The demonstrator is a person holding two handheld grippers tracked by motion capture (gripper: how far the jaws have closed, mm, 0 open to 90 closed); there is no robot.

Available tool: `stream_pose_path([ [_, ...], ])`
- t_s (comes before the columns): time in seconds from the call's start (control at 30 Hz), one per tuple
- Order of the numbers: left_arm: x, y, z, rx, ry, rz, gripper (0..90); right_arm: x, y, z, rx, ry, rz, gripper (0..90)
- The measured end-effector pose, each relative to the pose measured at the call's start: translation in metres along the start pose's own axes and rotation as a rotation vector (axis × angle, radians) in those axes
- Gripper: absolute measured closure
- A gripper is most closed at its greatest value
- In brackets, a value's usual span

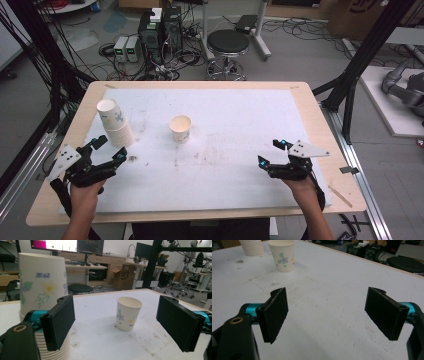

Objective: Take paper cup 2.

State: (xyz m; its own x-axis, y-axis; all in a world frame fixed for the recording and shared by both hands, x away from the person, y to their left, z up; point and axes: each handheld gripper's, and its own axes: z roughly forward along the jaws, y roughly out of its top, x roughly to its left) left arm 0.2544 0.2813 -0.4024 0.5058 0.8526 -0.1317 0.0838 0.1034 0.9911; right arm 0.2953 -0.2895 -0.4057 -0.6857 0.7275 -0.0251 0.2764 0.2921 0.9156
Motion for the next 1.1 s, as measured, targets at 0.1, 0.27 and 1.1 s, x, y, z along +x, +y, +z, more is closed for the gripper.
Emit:
stream_pose_path([
  [0.1,0.005,0.003,-0.002,-0.001,0.025,-0.009,15.3,-0.001,0.0,0.0,0.002,0.002,0.008,19.4],
  [0.27,0.014,0.011,-0.002,0.015,0.067,0.002,15.3,-0.001,0.0,0.001,0.004,0.003,0.008,19.5],
  [1.1,0.056,0.051,0.046,0.116,0.182,0.04,15.3,0.001,-0.001,0.001,0.011,0.013,0.012,19.4],
])
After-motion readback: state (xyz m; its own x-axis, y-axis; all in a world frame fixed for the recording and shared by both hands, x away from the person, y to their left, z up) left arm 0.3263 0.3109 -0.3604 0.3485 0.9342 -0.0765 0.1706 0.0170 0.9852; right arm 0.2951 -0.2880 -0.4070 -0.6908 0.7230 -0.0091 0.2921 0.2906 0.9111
